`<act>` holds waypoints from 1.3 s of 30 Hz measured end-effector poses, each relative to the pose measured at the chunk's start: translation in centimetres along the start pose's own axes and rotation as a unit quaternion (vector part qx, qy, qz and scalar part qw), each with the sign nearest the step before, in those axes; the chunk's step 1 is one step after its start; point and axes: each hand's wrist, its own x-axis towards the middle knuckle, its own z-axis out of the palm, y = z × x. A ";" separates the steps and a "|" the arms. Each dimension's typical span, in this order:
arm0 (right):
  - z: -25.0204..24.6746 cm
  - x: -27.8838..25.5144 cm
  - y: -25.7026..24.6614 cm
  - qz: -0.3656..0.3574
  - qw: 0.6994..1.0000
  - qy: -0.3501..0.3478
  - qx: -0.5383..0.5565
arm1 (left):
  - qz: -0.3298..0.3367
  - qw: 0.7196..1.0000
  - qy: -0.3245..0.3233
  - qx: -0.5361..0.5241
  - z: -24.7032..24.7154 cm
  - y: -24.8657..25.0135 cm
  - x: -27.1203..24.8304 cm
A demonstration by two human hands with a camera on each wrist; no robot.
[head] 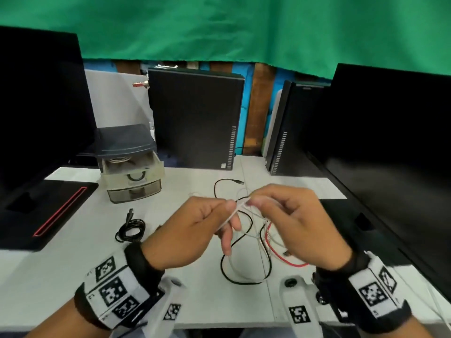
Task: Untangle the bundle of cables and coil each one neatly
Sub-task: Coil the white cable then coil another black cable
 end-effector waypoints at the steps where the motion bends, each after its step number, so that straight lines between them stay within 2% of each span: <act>1: -0.3 0.3 0.5 0.011 0.999 0.036 0.022 | -0.002 0.998 -0.010 -0.060 0.3 0.4 -0.1; 3: -0.3 0.5 1.8 0.039 0.995 0.069 0.062 | 0.003 0.988 -0.005 -0.156 0.4 1.3 -0.2; 5: 1.2 0.1 2.8 0.059 0.996 0.040 0.054 | 0.017 0.970 0.026 -0.240 0.4 2.3 -0.2; 7: 3.6 -0.8 3.5 0.078 0.995 -0.046 0.030 | 0.020 0.949 0.088 -0.304 0.0 2.6 0.0; 9: 5.6 -1.8 3.0 0.084 0.985 -0.153 -0.002 | 0.021 0.937 0.149 -0.314 -0.7 1.9 0.3; 11: 6.0 -2.2 1.4 0.043 0.974 -0.220 -0.035 | 0.035 0.959 0.193 -0.202 -1.1 0.9 0.5; 13: 4.8 -2.0 -0.4 0.012 0.970 -0.241 -0.039 | 0.057 0.976 0.208 -0.029 -0.8 0.1 0.5; 14: 3.9 -1.9 -1.2 0.013 0.968 -0.248 -0.032 | 0.064 0.977 0.201 0.021 -0.3 -0.1 0.4; 16: 2.4 -1.9 -2.2 0.013 0.968 -0.249 -0.016 | 0.066 0.981 0.173 0.058 0.8 0.0 0.1; 18: 1.1 -1.9 -2.6 0.014 0.976 -0.219 0.011 | 0.061 0.987 0.137 0.061 1.4 0.3 -0.1; 21: -0.7 -1.1 -2.0 0.007 0.994 -0.096 0.044 | 0.047 0.996 0.061 0.033 1.1 0.7 -0.3; 24: -1.1 0.0 0.1 0.025 0.995 0.024 0.096 | 0.015 0.994 0.006 -0.107 1.1 1.3 -0.7; 26: -0.2 0.4 2.1 0.062 0.988 0.075 0.120 | -0.013 0.967 0.035 -0.250 1.2 2.3 -0.6; 28: 1.6 0.3 3.7 0.094 0.989 0.068 0.097 | -0.006 0.934 0.098 -0.343 0.7 3.2 -0.3; 29: 2.8 0.0 4.4 0.103 0.991 0.034 0.084 | 0.005 0.923 0.131 -0.363 0.2 3.5 -0.1; 31: 5.2 -1.1 5.0 0.107 0.989 -0.083 0.055 | 0.032 0.913 0.176 -0.367 -0.9 3.6 0.3; 33: 6.7 -2.0 4.1 0.090 0.980 -0.180 0.007 | 0.035 0.909 0.216 -0.355 -1.9 3.0 0.6; 35: 6.4 -2.3 2.4 0.045 0.975 -0.214 -0.032 | 0.021 0.919 0.246 -0.307 -2.2 1.9 0.8; 37: 5.3 -2.1 0.2 -0.001 0.974 -0.221 -0.044 | 0.025 0.950 0.269 -0.159 -1.9 1.0 0.8; 39: 3.9 -1.8 -1.3 -0.024 0.976 -0.210 -0.052 | 0.050 0.964 0.262 0.002 -1.4 0.2 0.8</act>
